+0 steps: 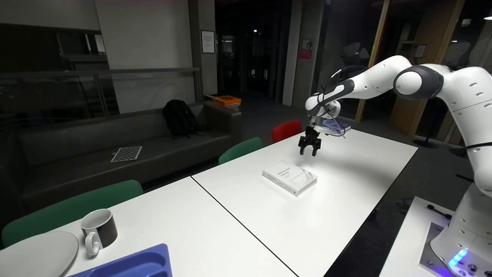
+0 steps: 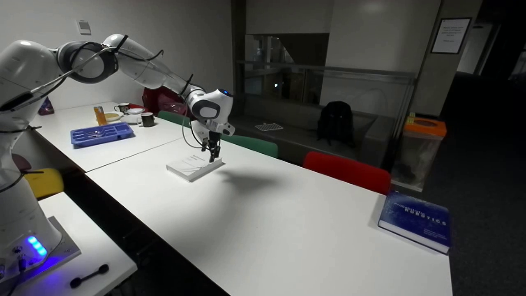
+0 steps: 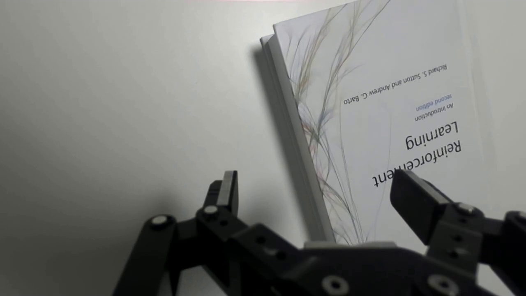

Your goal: Open the white book on the table

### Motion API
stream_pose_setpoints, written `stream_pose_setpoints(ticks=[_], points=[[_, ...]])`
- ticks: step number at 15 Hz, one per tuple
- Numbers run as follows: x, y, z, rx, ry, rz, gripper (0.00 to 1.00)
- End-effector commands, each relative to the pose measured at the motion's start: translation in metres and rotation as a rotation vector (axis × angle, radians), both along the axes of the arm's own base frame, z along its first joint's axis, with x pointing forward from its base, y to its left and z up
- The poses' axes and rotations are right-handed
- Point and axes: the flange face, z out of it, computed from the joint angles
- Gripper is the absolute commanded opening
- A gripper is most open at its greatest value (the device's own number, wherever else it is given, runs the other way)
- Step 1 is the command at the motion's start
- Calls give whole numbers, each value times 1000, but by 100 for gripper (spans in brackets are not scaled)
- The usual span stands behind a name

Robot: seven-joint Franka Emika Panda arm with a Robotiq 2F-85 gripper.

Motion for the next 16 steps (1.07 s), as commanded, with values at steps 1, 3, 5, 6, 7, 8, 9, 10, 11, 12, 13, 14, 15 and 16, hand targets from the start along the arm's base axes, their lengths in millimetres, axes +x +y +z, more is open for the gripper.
stream_pose_setpoints(ticks=[1,3,5,6,7,8,9,10,11,12,13,14,15,16], points=[[-3,-2,5,-22,-26,11,100],[-1,-3,5,-28,-34,20,100],[1,-5,3,-26,-29,36,100],[2,-5,3,-20,-28,44,100],[2,-5,3,-16,-31,58,100],[2,-4,2,-6,-29,76,100],[2,-3,0,-3,-27,98,100],[2,-2,-2,5,-28,114,100],[3,0,-4,13,-31,131,100],[3,1,-7,20,-35,146,100],[4,4,-10,28,-38,160,100],[4,6,-12,34,-38,171,100],[4,9,-16,42,-37,182,100],[4,11,-19,49,-37,191,100]])
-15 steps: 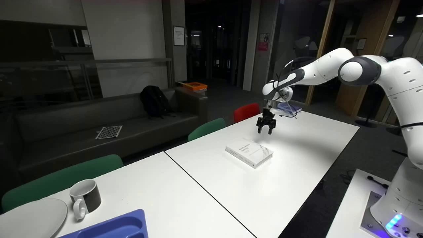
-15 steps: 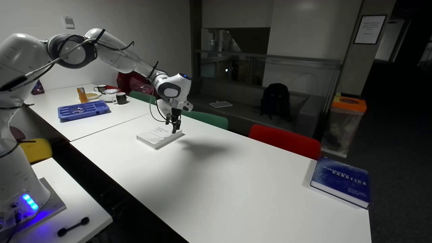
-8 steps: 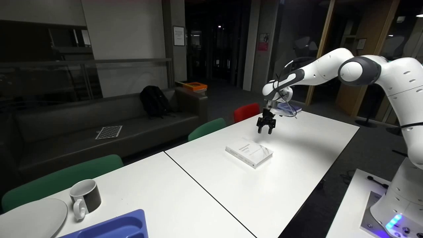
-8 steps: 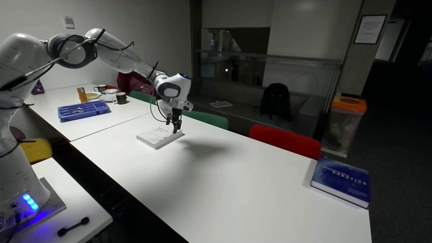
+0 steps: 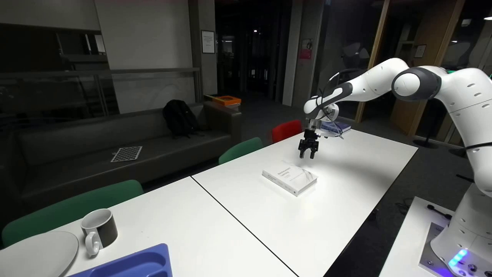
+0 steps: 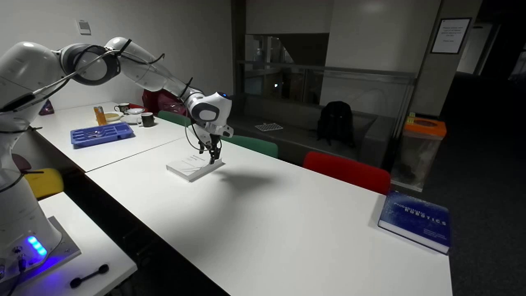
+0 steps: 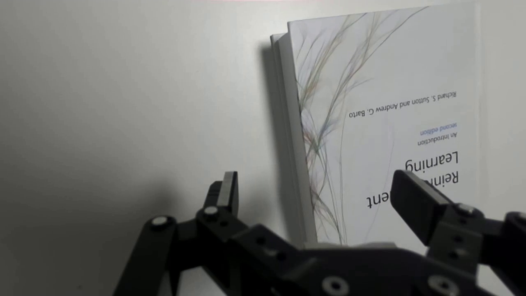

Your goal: Open the white book on the table

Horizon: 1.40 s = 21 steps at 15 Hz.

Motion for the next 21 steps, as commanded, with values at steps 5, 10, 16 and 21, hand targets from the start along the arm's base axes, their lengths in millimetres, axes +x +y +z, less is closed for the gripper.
stream_pose_setpoints(ticks=[5,10,16,21], points=[[4,10,-21,63,5,80,100],[6,17,-27,99,-4,93,100],[8,22,-30,151,-5,102,100],[10,25,-35,145,-8,118,100]])
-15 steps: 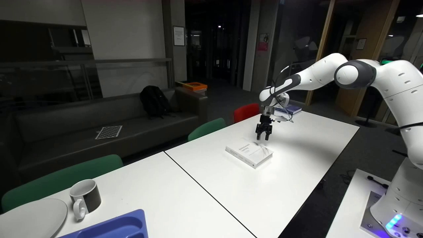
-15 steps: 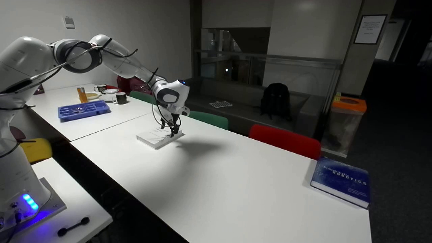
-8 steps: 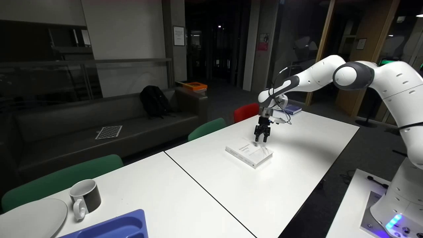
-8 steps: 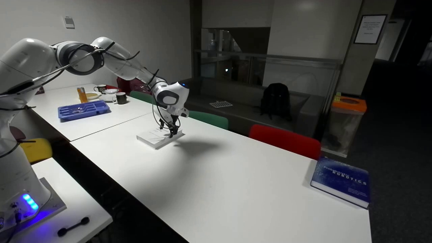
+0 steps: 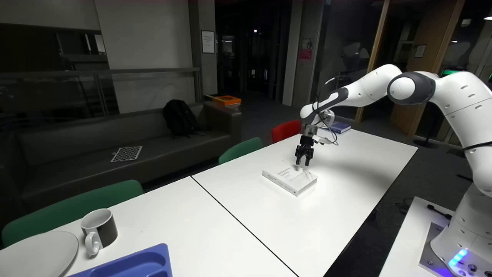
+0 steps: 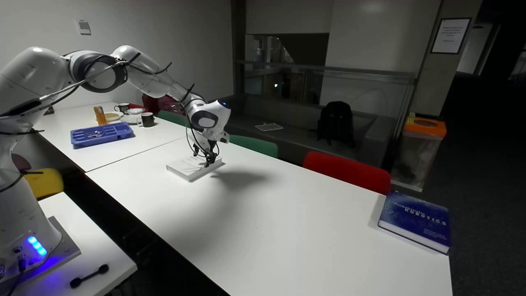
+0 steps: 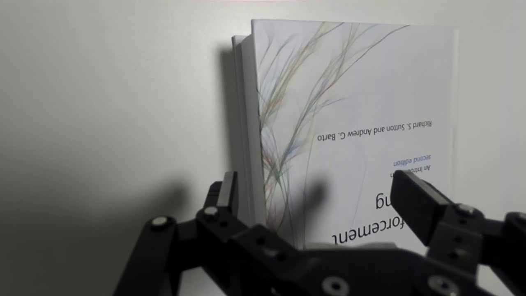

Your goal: Open the white book on the table

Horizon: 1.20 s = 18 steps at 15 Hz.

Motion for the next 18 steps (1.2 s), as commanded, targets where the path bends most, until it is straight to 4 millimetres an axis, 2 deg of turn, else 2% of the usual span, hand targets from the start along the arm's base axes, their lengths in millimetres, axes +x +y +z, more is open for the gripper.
stream_pose_setpoints(ticks=[1,12,18], points=[[9,0,-2,38,-16,21,100],[27,15,-16,71,-83,81,100],[24,17,-8,106,-60,57,100]])
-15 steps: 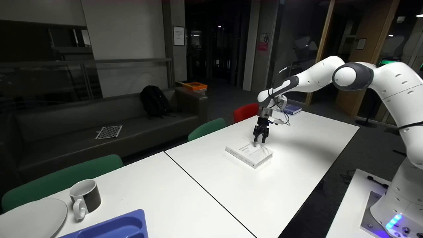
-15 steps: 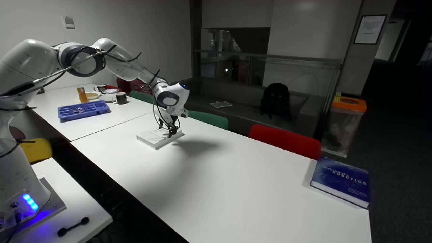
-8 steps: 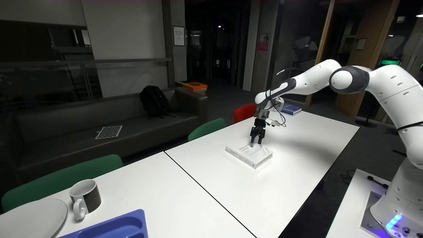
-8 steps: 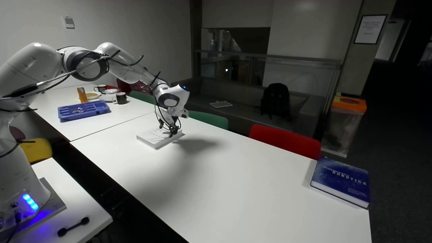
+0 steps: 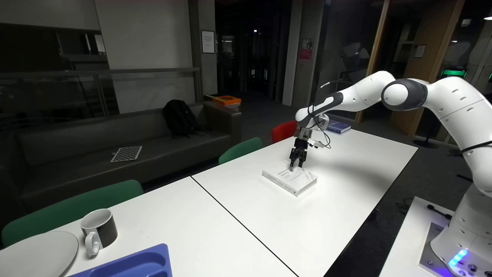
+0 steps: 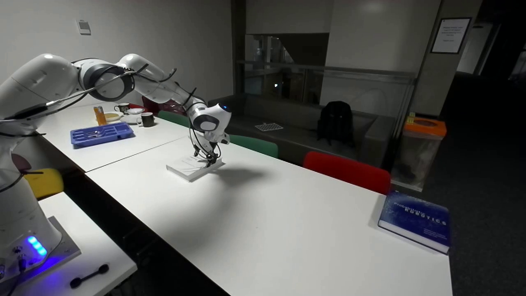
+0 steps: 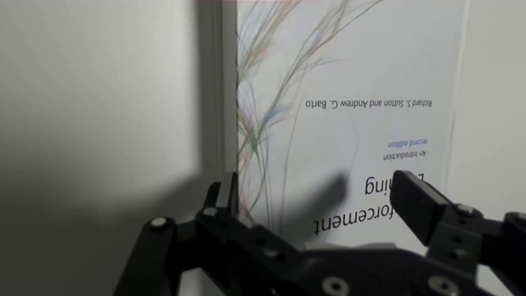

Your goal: Open the white book on the table

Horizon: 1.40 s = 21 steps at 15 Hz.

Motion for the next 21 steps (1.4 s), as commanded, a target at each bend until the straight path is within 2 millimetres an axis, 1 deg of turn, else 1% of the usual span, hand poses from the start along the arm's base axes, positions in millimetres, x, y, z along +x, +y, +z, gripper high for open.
stream_pose_setpoints(ticks=[1,6,11,16,21], points=[[2,0,15,70,-5,-13,100],[-2,2,30,99,6,-62,100],[0,14,46,112,10,-118,100],[-2,32,63,105,23,-186,100],[-7,63,85,99,58,-268,100]])
